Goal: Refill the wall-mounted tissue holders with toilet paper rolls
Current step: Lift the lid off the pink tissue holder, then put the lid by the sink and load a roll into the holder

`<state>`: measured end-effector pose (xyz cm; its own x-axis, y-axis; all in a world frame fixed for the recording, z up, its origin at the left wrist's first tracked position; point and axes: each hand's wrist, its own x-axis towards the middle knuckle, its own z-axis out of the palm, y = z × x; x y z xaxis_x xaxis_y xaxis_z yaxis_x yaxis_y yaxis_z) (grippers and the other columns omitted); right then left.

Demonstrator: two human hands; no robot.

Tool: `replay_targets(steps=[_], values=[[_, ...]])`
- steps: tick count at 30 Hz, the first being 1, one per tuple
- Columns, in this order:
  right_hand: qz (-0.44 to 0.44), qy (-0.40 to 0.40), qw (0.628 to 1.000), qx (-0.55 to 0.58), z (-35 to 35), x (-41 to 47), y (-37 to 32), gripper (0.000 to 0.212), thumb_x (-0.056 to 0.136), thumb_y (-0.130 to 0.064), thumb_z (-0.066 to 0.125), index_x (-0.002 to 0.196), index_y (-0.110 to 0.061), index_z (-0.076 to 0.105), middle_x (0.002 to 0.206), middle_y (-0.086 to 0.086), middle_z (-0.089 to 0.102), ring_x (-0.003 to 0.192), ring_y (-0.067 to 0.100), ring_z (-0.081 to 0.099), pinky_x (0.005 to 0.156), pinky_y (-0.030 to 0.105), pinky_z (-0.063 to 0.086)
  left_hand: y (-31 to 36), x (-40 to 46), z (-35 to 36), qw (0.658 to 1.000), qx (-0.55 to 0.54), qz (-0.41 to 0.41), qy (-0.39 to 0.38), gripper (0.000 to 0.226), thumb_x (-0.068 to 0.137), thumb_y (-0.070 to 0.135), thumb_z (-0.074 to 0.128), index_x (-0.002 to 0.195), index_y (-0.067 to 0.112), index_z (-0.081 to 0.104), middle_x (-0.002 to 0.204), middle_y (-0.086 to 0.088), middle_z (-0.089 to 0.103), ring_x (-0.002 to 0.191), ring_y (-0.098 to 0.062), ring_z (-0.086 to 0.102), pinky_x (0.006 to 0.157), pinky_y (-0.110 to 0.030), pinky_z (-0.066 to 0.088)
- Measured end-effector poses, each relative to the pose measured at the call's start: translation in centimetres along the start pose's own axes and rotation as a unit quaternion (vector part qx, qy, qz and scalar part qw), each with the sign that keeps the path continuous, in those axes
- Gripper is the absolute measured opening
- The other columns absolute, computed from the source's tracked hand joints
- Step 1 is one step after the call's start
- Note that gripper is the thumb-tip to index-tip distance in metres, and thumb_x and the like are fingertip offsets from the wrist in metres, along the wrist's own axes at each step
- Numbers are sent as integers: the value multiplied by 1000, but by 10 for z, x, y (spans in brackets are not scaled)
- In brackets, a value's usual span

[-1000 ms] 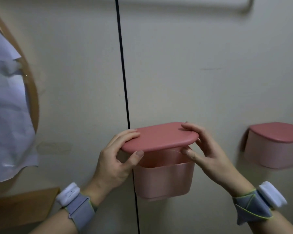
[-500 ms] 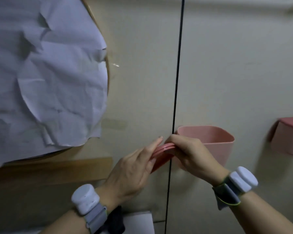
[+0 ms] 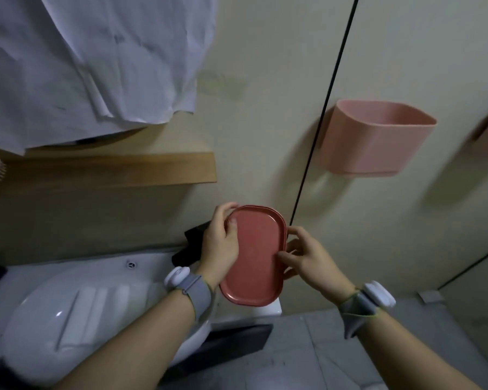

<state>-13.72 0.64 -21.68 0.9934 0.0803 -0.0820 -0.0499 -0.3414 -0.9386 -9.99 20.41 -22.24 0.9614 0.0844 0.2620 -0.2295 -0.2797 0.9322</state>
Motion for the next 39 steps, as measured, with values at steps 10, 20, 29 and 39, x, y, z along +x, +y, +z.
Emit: replay_targets(steps=[10, 20, 29, 39], values=[[126, -30, 988, -83, 13, 75, 90, 35, 90, -3, 61, 118, -18, 48, 80, 10, 68, 60, 28, 71, 53, 39, 61, -98, -25, 23, 936, 240, -180, -183, 60, 88, 13, 55, 144, 28, 37, 134, -10, 49, 119, -30, 56, 97, -35, 47], [154, -76, 964, -202, 47, 139, 151, 45, 87, -8, 61, 131, -8, 52, 106, 18, 68, 96, 36, 66, 83, 33, 48, -152, -25, 38, 784, 519, -9, -340, 57, 87, 34, 52, 142, 20, 45, 146, 0, 43, 141, -23, 36, 109, -38, 36], [-38, -153, 914, -373, 36, 126, 158, 66, 87, -28, 63, 148, -17, 40, 152, 11, 35, 131, 36, 39, 112, 39, 32, -154, -25, 40, 759, 561, 30, -330, 59, 71, 48, 68, 122, 19, 66, 125, -3, 65, 120, -25, 60, 93, -40, 52], [-116, -206, 890, -389, 95, 105, 104, 39, 93, -24, 53, 131, -13, 57, 131, 8, 57, 117, 32, 53, 99, 34, 41, -163, -58, -46, 810, 495, -3, -314, 43, 94, 41, 34, 133, 25, 47, 132, 3, 48, 121, -21, 48, 100, -37, 41]])
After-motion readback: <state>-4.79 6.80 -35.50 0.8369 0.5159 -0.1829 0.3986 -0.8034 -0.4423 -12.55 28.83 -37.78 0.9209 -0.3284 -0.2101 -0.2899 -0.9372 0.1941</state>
